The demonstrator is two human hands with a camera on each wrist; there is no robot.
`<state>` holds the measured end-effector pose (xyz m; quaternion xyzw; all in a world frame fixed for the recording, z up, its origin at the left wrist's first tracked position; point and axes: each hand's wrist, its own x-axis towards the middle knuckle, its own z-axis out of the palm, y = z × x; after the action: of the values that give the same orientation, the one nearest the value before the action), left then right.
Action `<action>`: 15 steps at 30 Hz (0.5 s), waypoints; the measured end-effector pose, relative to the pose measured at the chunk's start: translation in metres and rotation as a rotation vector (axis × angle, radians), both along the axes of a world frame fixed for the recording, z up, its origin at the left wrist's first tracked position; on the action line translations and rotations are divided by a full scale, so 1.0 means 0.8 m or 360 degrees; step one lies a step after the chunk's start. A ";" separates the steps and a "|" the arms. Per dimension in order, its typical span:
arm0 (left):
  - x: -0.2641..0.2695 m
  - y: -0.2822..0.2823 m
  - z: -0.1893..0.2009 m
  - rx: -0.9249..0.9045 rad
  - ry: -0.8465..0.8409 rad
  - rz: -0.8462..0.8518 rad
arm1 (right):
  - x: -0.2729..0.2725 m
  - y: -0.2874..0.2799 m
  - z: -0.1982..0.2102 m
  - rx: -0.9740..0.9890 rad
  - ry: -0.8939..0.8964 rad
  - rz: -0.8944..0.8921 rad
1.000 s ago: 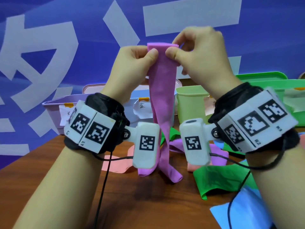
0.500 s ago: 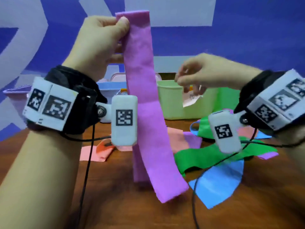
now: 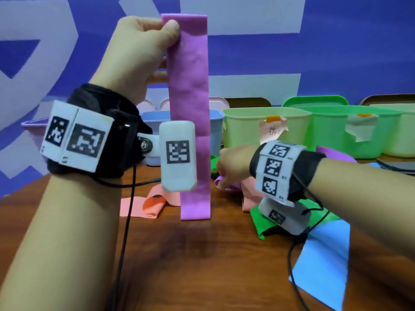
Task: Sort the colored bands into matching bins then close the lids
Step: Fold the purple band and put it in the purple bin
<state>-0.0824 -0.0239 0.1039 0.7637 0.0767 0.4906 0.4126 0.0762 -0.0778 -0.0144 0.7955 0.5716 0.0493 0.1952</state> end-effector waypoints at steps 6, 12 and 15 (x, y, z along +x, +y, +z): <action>-0.003 0.006 0.002 -0.0011 -0.0007 0.0008 | -0.011 0.011 0.004 -0.0098 -0.0035 -0.0104; -0.002 0.011 0.000 -0.0048 -0.0011 0.0002 | 0.011 -0.006 0.049 0.0282 0.0213 0.0067; 0.001 0.007 -0.001 -0.0038 0.0004 0.0004 | 0.023 -0.027 0.082 0.0559 0.0375 0.0084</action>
<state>-0.0814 -0.0180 0.1027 0.7592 0.0842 0.4892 0.4210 0.0947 -0.0991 0.0511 0.8023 0.5937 0.0599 -0.0158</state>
